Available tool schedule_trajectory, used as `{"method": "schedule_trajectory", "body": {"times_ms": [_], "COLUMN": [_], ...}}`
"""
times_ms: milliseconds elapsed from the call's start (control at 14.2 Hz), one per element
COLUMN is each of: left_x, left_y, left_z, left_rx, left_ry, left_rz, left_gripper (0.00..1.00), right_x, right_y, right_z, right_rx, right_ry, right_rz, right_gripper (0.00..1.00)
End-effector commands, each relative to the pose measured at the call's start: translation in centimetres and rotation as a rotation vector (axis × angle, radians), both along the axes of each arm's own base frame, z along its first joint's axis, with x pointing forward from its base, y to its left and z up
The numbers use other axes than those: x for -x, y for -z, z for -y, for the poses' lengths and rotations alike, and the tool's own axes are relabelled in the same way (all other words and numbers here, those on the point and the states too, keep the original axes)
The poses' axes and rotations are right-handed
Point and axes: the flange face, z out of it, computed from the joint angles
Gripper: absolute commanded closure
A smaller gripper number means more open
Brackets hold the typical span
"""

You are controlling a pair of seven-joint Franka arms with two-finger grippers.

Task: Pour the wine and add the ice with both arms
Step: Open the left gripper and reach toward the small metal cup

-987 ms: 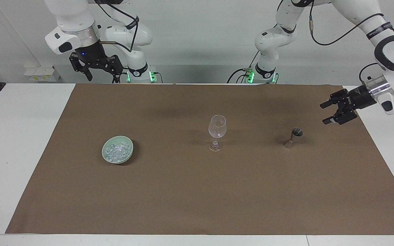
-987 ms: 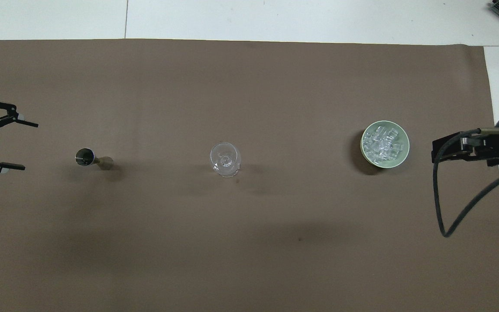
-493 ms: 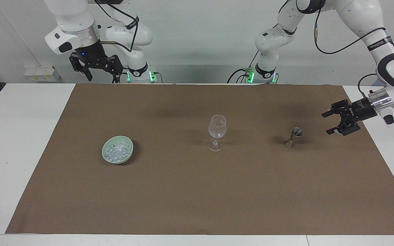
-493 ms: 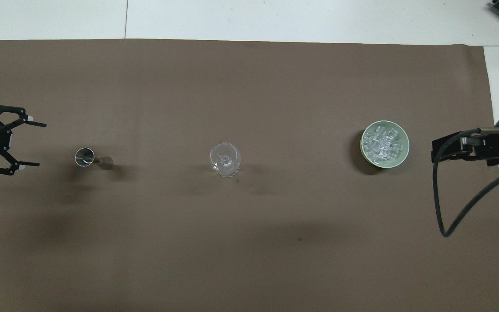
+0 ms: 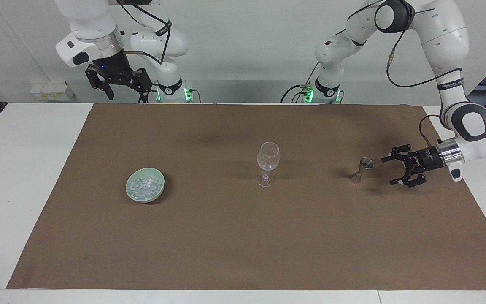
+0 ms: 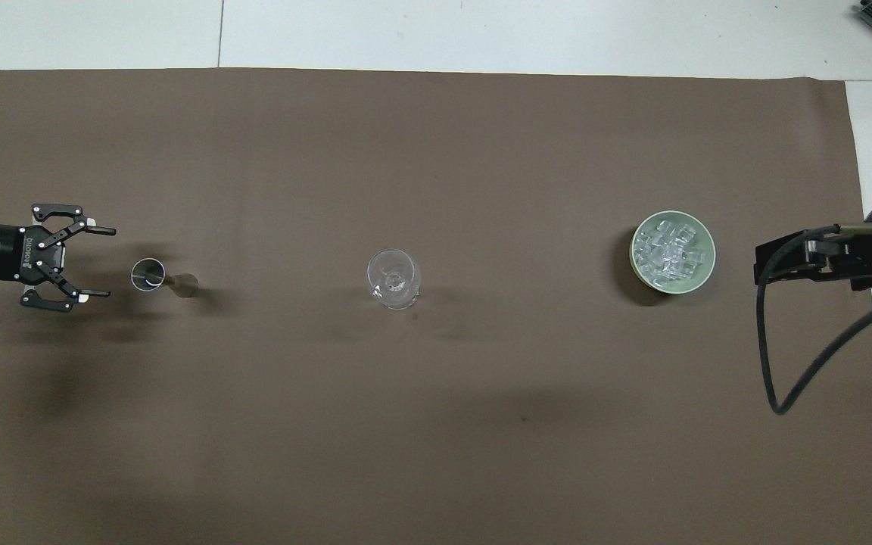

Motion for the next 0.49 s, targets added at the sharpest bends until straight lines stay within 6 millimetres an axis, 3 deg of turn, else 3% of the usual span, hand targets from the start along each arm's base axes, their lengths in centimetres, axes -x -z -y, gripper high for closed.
{"method": "schedule_trajectory", "body": {"times_ms": [0, 423], "left_x": [0.7, 2.1], "left_y": [2.5, 4.8], "left_z": [1.2, 3.2], "left_rx": [0.048, 0.124], "left_ry": [-0.043, -0.105], "left_rz": [-0.029, -0.069], "left_gripper": [0.00, 0.00], "right_x": [0.1, 0.0], "right_y": [0.0, 0.0], "right_z": [0.4, 0.4], "right_rx": [-0.008, -0.008], "right_ry": [-0.009, -0.008], "right_rz": [0.012, 0.014], "right_gripper": [0.00, 0.00]}}
